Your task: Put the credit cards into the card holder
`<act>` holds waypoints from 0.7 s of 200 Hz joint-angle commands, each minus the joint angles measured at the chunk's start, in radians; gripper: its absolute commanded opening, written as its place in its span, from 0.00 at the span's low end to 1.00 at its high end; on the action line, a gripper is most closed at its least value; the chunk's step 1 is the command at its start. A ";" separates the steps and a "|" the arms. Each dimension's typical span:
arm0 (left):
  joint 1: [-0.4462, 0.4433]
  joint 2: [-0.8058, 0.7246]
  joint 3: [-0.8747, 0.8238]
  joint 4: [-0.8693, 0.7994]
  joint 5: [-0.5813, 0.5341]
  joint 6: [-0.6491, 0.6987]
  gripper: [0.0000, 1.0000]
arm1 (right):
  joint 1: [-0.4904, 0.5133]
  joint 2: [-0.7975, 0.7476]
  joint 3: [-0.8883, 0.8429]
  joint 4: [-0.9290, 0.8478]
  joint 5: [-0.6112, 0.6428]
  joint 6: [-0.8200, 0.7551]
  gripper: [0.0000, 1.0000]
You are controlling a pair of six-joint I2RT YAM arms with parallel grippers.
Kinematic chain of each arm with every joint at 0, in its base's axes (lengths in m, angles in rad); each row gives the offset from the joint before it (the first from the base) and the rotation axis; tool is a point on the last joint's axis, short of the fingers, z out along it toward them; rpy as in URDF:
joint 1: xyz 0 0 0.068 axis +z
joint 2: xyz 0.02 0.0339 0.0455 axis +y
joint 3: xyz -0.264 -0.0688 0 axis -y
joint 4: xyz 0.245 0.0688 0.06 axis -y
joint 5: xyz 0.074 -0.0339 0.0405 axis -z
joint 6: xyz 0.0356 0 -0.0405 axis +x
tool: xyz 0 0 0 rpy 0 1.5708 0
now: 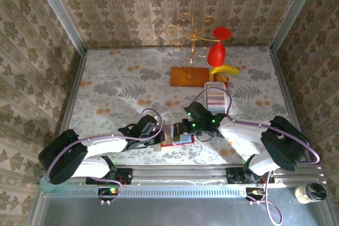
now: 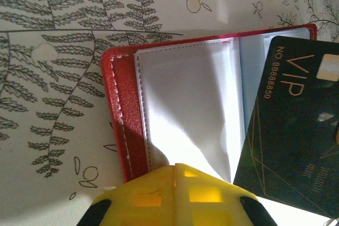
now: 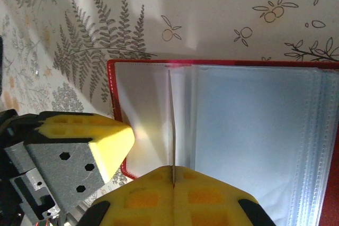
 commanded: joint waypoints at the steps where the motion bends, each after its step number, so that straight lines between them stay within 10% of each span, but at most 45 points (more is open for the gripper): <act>1: -0.010 0.015 -0.002 -0.020 -0.018 0.012 0.00 | 0.007 0.012 0.005 0.005 0.003 0.010 0.00; 140: -0.013 0.014 0.000 -0.016 -0.024 0.008 0.00 | 0.004 -0.039 -0.016 -0.016 0.060 -0.001 0.00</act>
